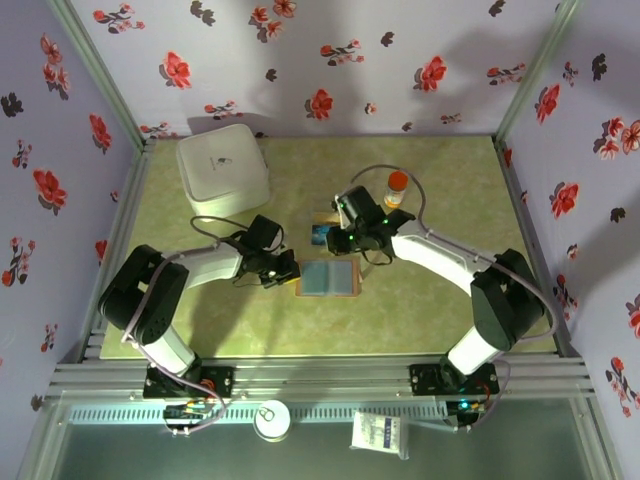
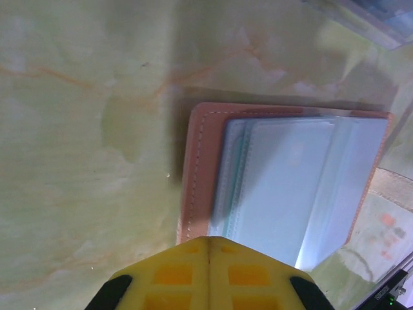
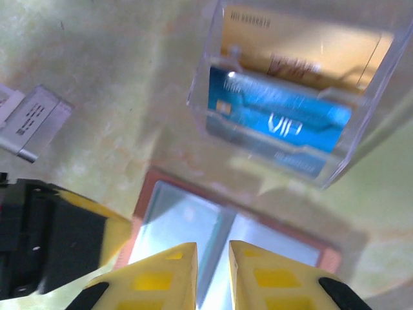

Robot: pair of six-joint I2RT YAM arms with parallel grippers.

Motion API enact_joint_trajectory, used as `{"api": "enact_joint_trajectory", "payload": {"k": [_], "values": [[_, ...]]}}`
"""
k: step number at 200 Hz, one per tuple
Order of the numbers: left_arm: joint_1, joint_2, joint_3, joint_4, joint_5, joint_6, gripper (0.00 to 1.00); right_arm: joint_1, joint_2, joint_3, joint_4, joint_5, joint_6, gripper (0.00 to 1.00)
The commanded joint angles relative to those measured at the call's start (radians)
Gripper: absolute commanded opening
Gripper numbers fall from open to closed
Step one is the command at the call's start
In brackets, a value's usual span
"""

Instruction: Take the credit cards out of the card holder

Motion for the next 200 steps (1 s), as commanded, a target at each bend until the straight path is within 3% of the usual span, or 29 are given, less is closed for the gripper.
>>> {"api": "enact_joint_trajectory", "payload": {"k": [1, 81, 200], "values": [[0.004, 0.009, -0.003, 0.017, 0.021, 0.03, 0.01, 0.03, -0.043, -0.043, 0.052, -0.02, 0.219, 0.2], [0.004, 0.011, -0.039, 0.022, 0.004, 0.037, 0.0, 0.081, 0.037, -0.104, 0.108, -0.157, 0.335, 0.31], [0.004, -0.042, -0.063, -0.04, -0.034, 0.042, 0.0, 0.103, 0.079, -0.099, 0.113, -0.184, 0.354, 0.32]]}}
